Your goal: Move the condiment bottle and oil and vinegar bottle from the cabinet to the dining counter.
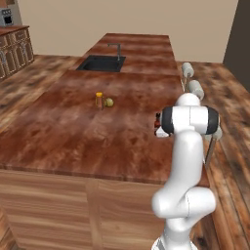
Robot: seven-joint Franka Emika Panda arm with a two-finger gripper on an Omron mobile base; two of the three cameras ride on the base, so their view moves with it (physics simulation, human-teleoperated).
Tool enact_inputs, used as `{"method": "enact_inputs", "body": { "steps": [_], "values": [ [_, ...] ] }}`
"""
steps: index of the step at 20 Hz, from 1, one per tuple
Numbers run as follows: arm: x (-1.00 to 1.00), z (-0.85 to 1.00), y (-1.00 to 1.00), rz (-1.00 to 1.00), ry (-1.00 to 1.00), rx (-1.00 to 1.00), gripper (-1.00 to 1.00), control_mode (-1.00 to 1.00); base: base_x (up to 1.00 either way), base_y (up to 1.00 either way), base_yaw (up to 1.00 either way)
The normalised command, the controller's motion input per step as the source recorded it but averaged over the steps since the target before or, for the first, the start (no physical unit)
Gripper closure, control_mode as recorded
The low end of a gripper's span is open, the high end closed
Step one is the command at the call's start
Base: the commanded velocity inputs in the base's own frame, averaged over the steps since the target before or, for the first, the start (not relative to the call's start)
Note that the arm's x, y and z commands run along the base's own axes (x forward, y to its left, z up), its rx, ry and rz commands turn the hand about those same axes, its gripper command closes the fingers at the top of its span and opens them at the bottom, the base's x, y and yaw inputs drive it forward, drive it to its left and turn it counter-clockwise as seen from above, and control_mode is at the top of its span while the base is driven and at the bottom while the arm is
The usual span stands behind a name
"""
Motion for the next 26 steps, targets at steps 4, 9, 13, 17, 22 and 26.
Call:
{"method": "enact_inputs", "body": {
  "steps": [4,9,13,17,22,26],
  "values": [
    [0.27,-0.23,0.00,0.06,0.01,0.00,1.00,-1.00,0.00,0.00,0.00],
    [0.25,-0.24,0.00,0.05,0.00,0.00,1.00,-1.00,0.00,0.00,0.00],
    [0.25,-0.24,0.00,0.05,0.00,0.00,1.00,-1.00,0.00,0.00,0.00],
    [0.19,-0.25,0.00,0.04,0.00,0.00,1.00,-1.00,0.00,0.00,0.00],
    [-0.01,-0.27,0.00,0.02,0.00,0.00,-1.00,-1.00,0.00,0.00,0.00],
    [-0.32,-0.01,-0.04,0.00,-0.04,0.00,-1.00,-1.00,0.00,0.00,0.00]
  ]
}}
